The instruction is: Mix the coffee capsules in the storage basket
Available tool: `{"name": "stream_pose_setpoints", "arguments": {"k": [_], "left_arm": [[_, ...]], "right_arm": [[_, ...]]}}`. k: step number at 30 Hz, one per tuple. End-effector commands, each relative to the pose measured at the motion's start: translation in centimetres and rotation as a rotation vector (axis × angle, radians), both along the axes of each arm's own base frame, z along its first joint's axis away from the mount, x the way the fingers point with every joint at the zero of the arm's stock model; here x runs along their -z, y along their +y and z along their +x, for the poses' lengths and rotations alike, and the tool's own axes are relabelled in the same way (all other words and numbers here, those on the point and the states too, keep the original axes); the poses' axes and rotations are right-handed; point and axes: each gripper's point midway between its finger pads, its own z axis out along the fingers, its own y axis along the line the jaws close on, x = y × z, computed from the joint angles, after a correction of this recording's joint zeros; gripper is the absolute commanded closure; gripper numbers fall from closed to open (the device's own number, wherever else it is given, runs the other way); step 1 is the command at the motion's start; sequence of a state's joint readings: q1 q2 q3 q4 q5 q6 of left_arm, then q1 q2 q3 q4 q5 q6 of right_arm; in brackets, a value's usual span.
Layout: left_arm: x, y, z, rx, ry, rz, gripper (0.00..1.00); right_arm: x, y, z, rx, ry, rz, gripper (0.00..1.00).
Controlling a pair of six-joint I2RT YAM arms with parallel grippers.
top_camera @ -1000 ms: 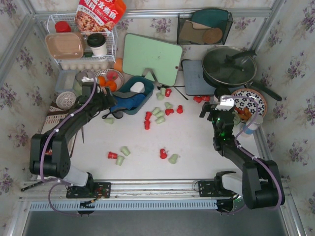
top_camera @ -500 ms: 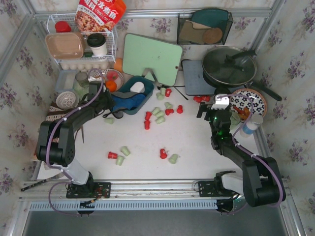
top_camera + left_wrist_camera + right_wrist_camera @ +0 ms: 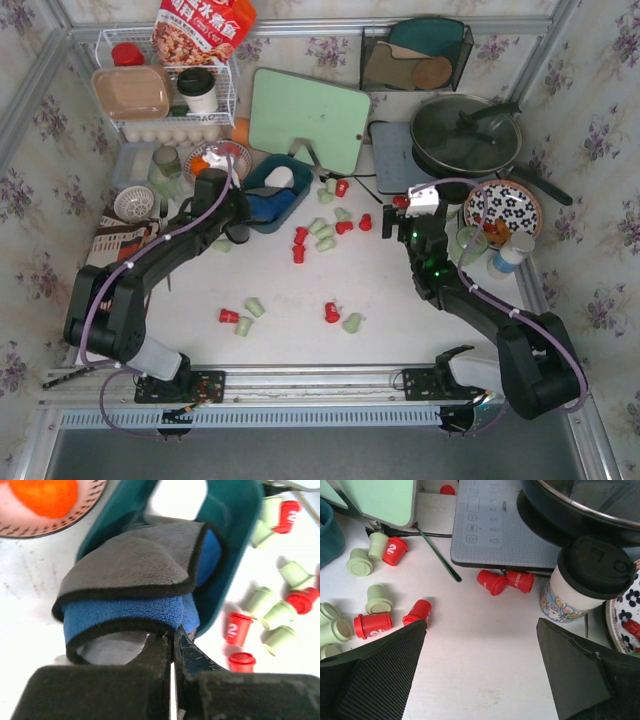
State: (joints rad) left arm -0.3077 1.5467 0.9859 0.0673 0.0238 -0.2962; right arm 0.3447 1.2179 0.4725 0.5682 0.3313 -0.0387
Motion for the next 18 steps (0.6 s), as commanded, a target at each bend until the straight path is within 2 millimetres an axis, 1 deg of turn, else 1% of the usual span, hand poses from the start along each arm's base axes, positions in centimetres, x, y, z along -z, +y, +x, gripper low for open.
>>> {"name": "stream_pose_setpoints", "arguments": {"k": [1, 4, 8, 10, 11, 14, 15, 18], "left_arm": [[-3.5, -2.7, 0.1, 0.109, -0.154, -0.012, 1.0], [-5.5, -4.9, -0.4, 0.178, -0.214, -0.025, 1.0], [-8.7, -8.0, -1.5, 0.275, -0.284, -0.055, 1.0], [-10.4, -9.5, -2.3, 0.321, -0.326, -0.06, 1.0], [-11.3, -10.2, -2.7, 0.347, -0.35, -0.053, 1.0], [-15.2, -12.0, -4.8, 0.414, -0.45, -0.054, 1.0], [-16.1, -12.5, -5.4, 0.438, -0.478, -0.048, 1.0], [-19.5, -13.3, -7.5, 0.492, -0.569, -0.037, 1.0]], "right_arm": [[-0.5, -0.8, -0.5, 0.062, 0.042, -0.07, 0.0], [-2.3, -0.6, -0.8, 0.061, 0.022, -0.065, 0.0], [-4.9, 0.0, -2.0, 0.024, -0.033, -0.042, 0.0], [-6.8, 0.3, -2.7, 0.001, -0.08, -0.008, 0.0], [-7.7, 0.7, -3.0, -0.025, -0.105, 0.009, 0.0], [-10.5, 2.1, -4.0, -0.114, -0.173, 0.052, 0.0], [-11.4, 2.5, -4.2, -0.144, -0.19, 0.06, 0.01], [-14.0, 4.0, -5.1, -0.236, -0.241, 0.085, 0.03]]}}
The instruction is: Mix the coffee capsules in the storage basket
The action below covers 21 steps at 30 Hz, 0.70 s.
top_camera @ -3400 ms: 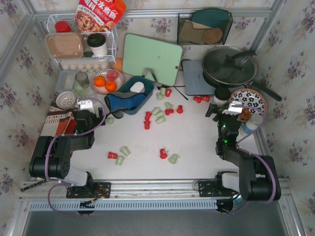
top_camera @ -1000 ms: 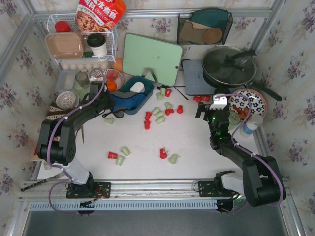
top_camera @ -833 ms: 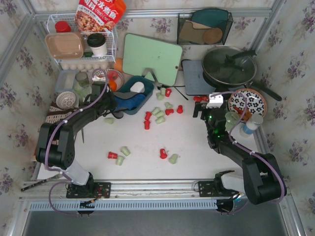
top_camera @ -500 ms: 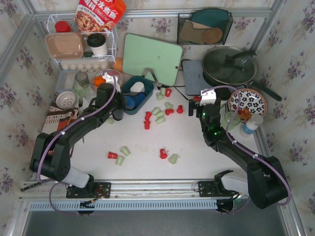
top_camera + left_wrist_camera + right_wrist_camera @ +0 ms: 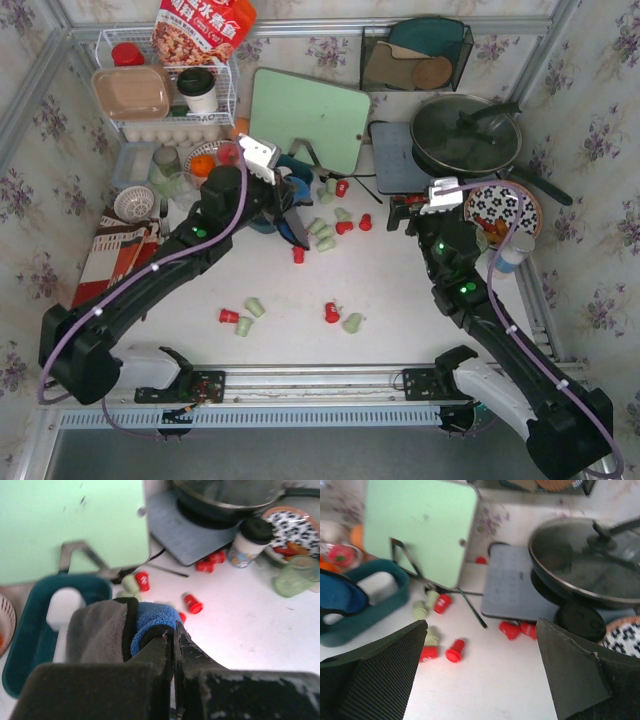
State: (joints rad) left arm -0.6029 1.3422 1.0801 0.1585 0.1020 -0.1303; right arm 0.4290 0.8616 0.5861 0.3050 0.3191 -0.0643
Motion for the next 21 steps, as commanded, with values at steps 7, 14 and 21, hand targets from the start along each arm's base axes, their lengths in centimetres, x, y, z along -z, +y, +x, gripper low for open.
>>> {"name": "stream_pose_setpoints", "arguments": {"k": [7, 14, 21], "left_arm": [[-10.6, -0.2, -5.7, 0.133, -0.283, -0.062, 1.0], [-11.1, -1.0, -9.7, 0.29, -0.305, -0.073, 1.0], [-8.5, -1.5, -12.6, 0.393, -0.309, -0.041, 1.0]], "right_arm": [[-6.6, 7.6, -4.0, -0.467, -0.184, -0.028, 0.07], [-7.8, 11.8, -7.9, -0.731, -0.385, -0.084, 0.08], [-6.8, 16.0, -10.8, -0.945, -0.431, -0.066, 0.08]]}}
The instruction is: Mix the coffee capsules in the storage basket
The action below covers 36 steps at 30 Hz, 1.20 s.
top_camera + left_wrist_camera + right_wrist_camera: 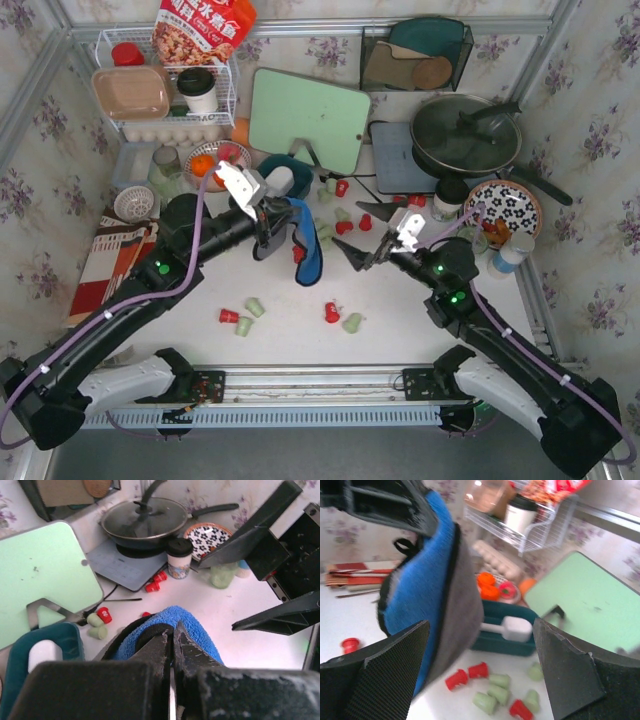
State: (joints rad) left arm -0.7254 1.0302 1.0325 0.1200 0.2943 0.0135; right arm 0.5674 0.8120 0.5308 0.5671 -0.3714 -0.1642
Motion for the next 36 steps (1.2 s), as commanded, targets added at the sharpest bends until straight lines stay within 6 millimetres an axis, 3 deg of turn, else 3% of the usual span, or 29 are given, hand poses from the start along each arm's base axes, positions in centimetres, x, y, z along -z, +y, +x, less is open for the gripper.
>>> {"name": "stream_pose_setpoints", "arguments": {"k": [1, 5, 9, 13, 18, 19, 20, 21, 23, 26, 30, 36], "left_arm": [[0.8, -0.3, -1.6, 0.07, -0.034, 0.017, 1.0], [1.4, -0.5, -2.5, 0.105, -0.033, 0.013, 1.0], [1.8, -0.9, -3.6, 0.158, -0.026, 0.018, 1.0], [2.3, -1.2, -4.7, 0.201, -0.027, 0.029, 1.0], [3.8, -0.3, -4.2, 0.132, 0.001, 0.051, 1.0], [4.0, 0.0, -3.9, 0.106, 0.011, 0.048, 0.99], [4.1, 0.5, -3.5, 0.065, 0.02, 0.044, 0.97], [4.3, 1.0, -3.1, 0.029, 0.031, 0.039, 0.91], [4.7, 2.0, -2.1, -0.06, 0.064, 0.032, 0.63], [5.9, 3.9, -0.6, -0.204, 0.097, 0.048, 0.39], [8.3, 7.1, 1.3, -0.42, 0.139, 0.056, 0.33], [11.7, 11.2, 2.3, -0.645, 0.194, 0.098, 0.27]], "right_arm": [[-1.2, 3.0, -2.5, -0.175, -0.096, 0.008, 0.08], [0.6, 5.8, -3.2, -0.251, -0.092, -0.034, 0.07], [2.2, 8.1, -2.6, -0.257, -0.065, -0.067, 0.07], [3.1, 9.4, -1.7, -0.258, -0.028, -0.076, 0.15], [4.0, 9.8, -1.6, -0.255, 0.026, -0.088, 0.53], [4.2, 9.7, -1.6, -0.252, 0.036, -0.093, 0.74], [4.3, 9.4, -1.3, -0.227, 0.061, -0.09, 0.97], [4.5, 9.0, -0.9, -0.194, 0.095, -0.078, 1.0], [4.9, 8.2, -0.4, -0.136, 0.164, -0.068, 1.0], [5.3, 6.6, 0.3, -0.041, 0.25, -0.051, 1.0], [5.8, 3.3, 1.8, 0.16, 0.363, -0.028, 1.0], [6.0, -3.6, 3.4, 0.541, 0.48, -0.009, 1.0]]}}
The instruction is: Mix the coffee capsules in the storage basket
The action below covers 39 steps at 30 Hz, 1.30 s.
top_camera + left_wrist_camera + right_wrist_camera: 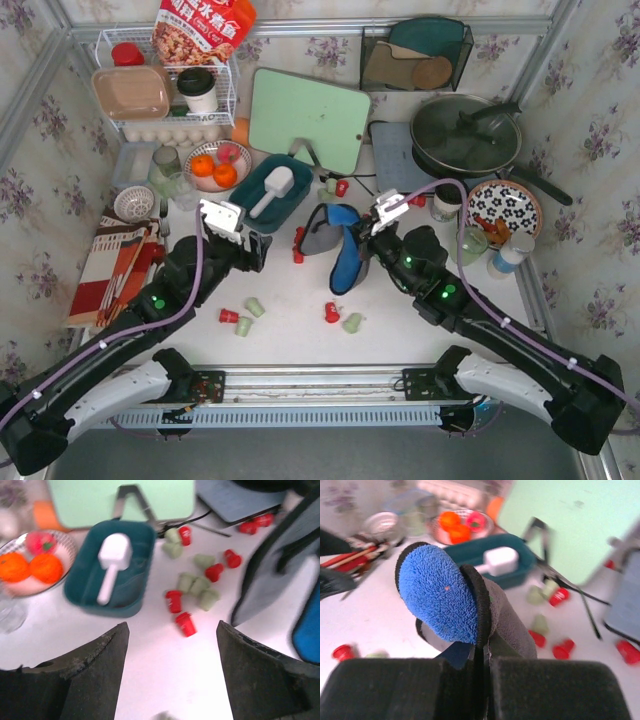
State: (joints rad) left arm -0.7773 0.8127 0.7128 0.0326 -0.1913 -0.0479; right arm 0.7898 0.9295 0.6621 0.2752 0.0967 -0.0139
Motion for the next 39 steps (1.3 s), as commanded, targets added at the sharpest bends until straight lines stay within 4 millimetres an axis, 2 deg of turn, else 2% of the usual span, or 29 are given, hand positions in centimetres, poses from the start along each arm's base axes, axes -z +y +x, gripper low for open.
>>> {"name": "stream_pose_setpoints", "arguments": {"k": [1, 4, 6, 8, 13, 16, 19, 22, 27, 31, 35, 39], "left_arm": [[1.4, 4.0, 1.5, -0.245, 0.026, 0.021, 0.27], [2.9, 5.4, 2.0, -0.329, 0.032, 0.059, 0.26], [3.6, 6.2, 2.3, -0.38, 0.043, 0.085, 0.26], [3.8, 6.6, 2.5, -0.418, 0.062, 0.092, 0.26], [4.8, 6.0, 2.8, -0.414, 0.099, 0.108, 0.27], [5.0, 5.7, 2.8, -0.404, 0.11, 0.105, 0.27], [5.0, 5.5, 2.7, -0.394, 0.121, 0.099, 0.27], [4.9, 5.6, 2.5, -0.389, 0.121, 0.086, 0.27], [4.5, 5.4, 2.2, -0.375, 0.118, 0.057, 0.28], [4.3, 5.6, 2.0, -0.375, 0.116, 0.045, 0.28], [4.0, 5.8, 1.8, -0.377, 0.109, 0.032, 0.28], [3.9, 5.8, 1.7, -0.375, 0.107, 0.02, 0.28]], "right_arm": [[1.2, -6.7, 1.6, 0.374, 0.123, -0.033, 1.0], [0.1, -10.6, 1.2, 0.549, 0.146, -0.033, 1.0], [-1.0, -12.9, 0.5, 0.648, 0.174, -0.012, 1.0], [-1.2, -15.6, -0.6, 0.765, 0.226, -0.007, 1.0], [-0.6, -20.6, -4.0, 0.945, 0.326, -0.014, 1.0], [-0.2, -23.3, -6.3, 1.021, 0.354, 0.082, 1.0], [-0.2, -25.2, -8.6, 1.043, 0.391, 0.254, 1.0], [-0.5, -26.8, -10.5, 1.042, 0.416, 0.427, 1.0], [-0.4, -28.8, -11.9, 1.087, 0.408, 0.507, 1.0], [1.3, -29.0, -11.6, 1.157, 0.412, 0.485, 1.0], [4.7, -28.4, -10.8, 1.229, 0.435, 0.423, 1.0], [4.9, -28.1, -10.2, 1.262, 0.429, 0.377, 1.0]]}}
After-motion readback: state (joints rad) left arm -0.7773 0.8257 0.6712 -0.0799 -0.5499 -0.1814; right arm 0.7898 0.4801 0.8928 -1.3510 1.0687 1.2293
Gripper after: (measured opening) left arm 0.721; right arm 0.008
